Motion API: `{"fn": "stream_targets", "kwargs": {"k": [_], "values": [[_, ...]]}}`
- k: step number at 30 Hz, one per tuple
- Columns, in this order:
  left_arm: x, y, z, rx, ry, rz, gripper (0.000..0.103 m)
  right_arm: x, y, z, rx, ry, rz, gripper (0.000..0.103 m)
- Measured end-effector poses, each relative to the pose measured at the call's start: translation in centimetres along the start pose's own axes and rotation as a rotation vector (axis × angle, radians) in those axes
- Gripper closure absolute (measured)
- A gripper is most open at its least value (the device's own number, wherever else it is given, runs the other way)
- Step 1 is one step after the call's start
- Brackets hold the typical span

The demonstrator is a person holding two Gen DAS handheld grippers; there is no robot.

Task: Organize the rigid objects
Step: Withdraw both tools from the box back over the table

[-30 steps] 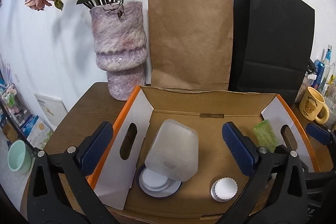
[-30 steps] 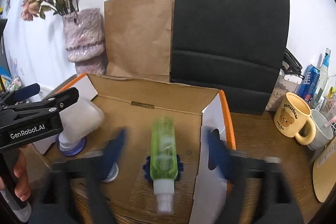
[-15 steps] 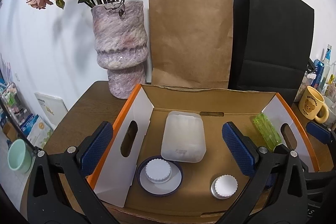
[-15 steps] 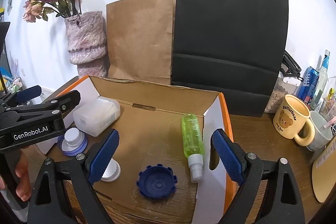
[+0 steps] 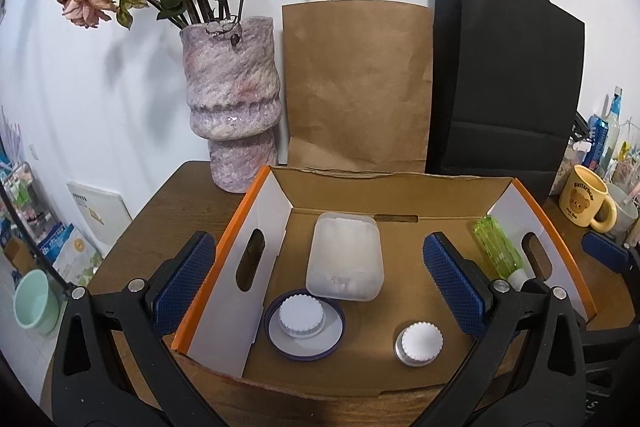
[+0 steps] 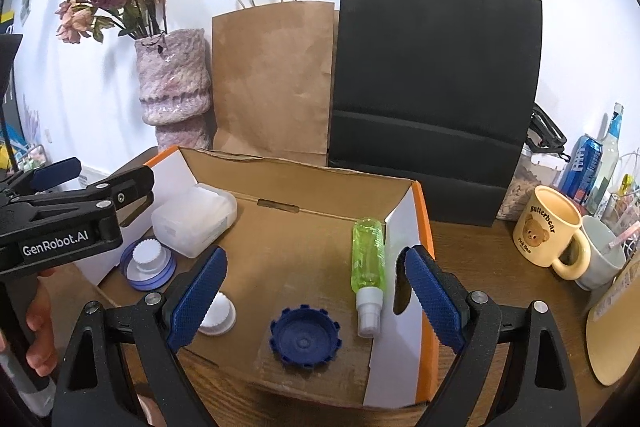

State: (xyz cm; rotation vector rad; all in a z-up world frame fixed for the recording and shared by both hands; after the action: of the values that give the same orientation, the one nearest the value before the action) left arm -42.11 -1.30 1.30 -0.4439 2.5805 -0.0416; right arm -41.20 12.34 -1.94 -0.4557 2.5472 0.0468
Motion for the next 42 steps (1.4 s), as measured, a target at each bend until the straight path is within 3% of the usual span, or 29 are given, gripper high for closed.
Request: {"fn": "stream_targets", "kwargs": {"k": [14, 42], "values": [[-3.0, -0.4, 2.1, 0.010, -0.002, 0.018, 0.000, -2.8, -0.6, 2.2, -0.009, -0.014, 0.014, 0.009], [-9.4, -1.6, 9.2, 0.041, -0.094, 0.037, 0.000, -10.1, -2.4, 8.3, 0.019, -0.023, 0.026, 0.009]]}}
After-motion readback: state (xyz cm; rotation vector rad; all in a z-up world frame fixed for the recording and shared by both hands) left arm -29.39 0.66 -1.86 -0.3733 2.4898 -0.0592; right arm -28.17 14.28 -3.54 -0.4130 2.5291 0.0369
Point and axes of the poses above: each gripper's, at about its wrist camera, not at the fingertips, and x roughly the way its jaws point, y to its right, z to its underside, the point moved 3 cm from there along x, roughly the way its jaws point, and after that the axes turned 13 degrees about -z, right-handed, at the moved point
